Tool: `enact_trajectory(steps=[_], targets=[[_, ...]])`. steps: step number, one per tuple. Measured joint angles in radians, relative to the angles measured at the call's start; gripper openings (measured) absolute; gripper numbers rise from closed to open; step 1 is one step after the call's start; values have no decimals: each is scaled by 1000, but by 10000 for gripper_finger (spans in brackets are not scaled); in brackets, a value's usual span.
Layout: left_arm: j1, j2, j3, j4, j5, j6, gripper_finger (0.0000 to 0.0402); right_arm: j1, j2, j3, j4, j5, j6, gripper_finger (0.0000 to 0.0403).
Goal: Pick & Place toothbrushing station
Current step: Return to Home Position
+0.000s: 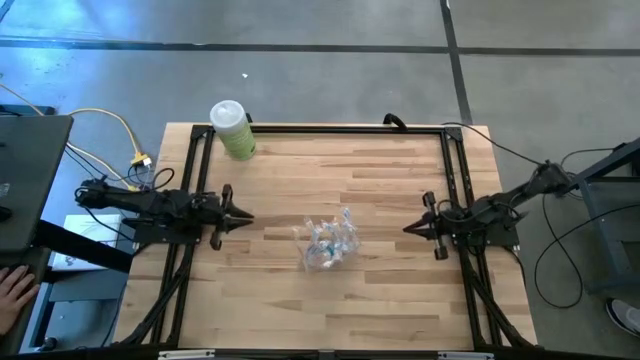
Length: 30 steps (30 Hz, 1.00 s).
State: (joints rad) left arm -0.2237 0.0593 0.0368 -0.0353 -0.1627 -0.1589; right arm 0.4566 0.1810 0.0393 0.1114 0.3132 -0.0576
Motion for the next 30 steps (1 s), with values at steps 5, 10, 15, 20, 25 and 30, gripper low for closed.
enact_trajectory(steps=[5,10,15,20,25,30], targets=[[23,36,-1,-2,0,26,58,-30,1,-30,47,-7,8,2],[33,70,-2,11,-9,54,58,-60,0,-30,71,-5,-2,2],[34,87,-6,61,-17,66,58,-96,0,-30,73,-1,-18,2],[34,87,-5,59,-29,94,58,-110,0,-31,73,3,-10,2],[34,88,-5,49,-32,139,58,-117,1,-31,72,27,31,2],[34,88,-4,47,-21,140,58,-117,1,-31,63,25,34,2]])
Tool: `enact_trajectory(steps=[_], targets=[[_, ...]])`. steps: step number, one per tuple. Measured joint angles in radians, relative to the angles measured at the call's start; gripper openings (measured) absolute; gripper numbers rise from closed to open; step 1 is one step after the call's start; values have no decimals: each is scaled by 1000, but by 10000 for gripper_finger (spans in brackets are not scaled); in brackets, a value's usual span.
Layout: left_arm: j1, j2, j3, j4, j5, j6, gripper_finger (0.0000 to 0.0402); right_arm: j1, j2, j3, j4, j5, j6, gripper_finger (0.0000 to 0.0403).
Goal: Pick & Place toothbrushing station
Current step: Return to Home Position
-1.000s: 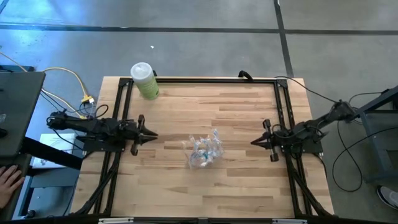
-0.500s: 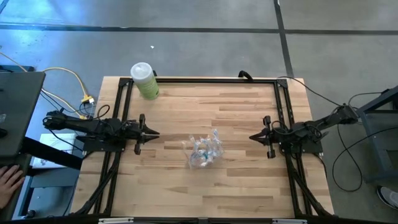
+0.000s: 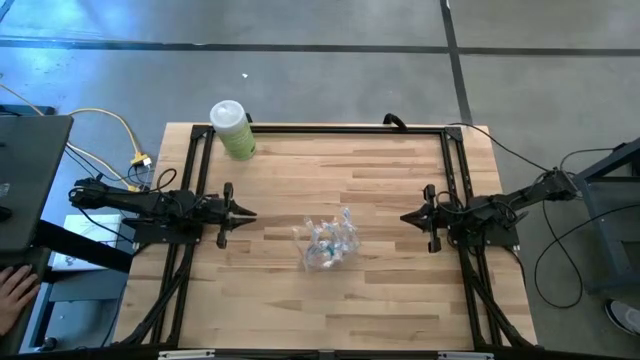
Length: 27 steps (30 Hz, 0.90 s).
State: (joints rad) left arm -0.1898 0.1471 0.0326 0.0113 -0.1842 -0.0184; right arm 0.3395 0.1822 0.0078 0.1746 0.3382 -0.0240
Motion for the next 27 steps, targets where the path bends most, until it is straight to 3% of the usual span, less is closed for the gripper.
enact_trajectory(steps=[9,13,18,27], targets=[[0,0,0,-7,78,-30,58,0,0,0,-2,0,-2,2],[0,0,0,-14,151,90,58,0,0,0,-2,0,-2,2],[0,0,0,-13,153,209,58,0,0,-1,-2,0,-3,2],[0,0,0,-11,145,66,58,0,0,-2,-2,-1,-3,2]])
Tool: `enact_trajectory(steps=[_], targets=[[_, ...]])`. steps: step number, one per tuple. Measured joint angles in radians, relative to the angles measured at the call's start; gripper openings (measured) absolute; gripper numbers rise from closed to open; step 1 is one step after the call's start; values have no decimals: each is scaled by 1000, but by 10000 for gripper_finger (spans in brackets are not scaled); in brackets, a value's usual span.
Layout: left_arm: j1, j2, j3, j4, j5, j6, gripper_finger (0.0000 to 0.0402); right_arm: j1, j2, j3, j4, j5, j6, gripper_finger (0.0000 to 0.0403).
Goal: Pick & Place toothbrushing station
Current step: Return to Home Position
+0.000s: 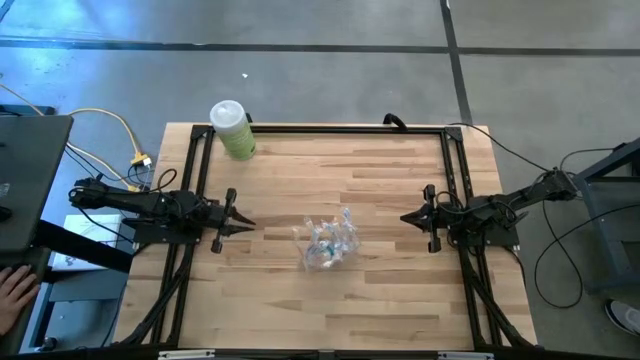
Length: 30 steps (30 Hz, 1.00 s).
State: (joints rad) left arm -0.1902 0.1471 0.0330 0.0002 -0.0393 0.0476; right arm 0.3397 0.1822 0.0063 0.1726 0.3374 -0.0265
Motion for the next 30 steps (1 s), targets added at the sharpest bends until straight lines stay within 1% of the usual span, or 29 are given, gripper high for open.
enact_trajectory(steps=[3,8,13,23,30], targets=[[0,0,0,0,-1,-42,58,0,0,0,0,0,0,2],[-1,0,0,1,0,-3,58,0,0,-1,0,0,0,2],[-1,2,2,-19,45,7,58,0,0,-1,0,0,0,2],[-1,40,2,-12,42,5,58,0,0,-1,0,0,0,2],[-1,43,0,-5,42,5,58,0,0,-1,0,0,0,2]])
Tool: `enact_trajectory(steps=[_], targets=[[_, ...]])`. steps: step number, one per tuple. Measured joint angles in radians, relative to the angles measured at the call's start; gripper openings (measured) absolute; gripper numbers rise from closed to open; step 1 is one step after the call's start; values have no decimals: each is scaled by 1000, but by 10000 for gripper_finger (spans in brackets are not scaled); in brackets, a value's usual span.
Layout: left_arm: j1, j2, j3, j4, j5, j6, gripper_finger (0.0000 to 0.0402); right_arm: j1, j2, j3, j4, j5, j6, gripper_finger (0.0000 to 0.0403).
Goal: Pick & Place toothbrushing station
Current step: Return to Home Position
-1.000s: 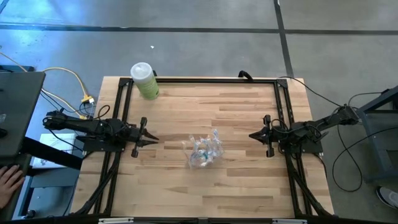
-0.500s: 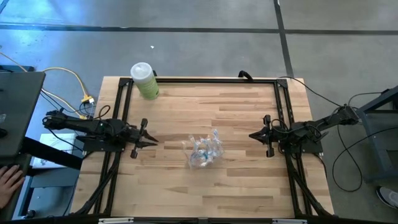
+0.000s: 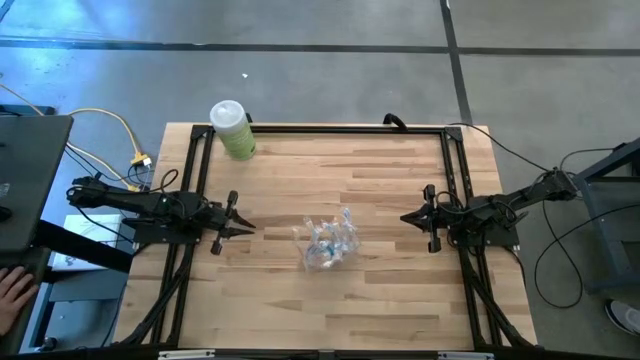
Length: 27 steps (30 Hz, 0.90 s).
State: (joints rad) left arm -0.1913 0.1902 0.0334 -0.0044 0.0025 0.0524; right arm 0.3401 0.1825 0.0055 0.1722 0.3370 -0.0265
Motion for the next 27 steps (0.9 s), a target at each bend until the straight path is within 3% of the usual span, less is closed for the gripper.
enact_trajectory(steps=[27], targets=[[0,0,0,5,13,-8,58,0,0,0,0,0,0,2]])
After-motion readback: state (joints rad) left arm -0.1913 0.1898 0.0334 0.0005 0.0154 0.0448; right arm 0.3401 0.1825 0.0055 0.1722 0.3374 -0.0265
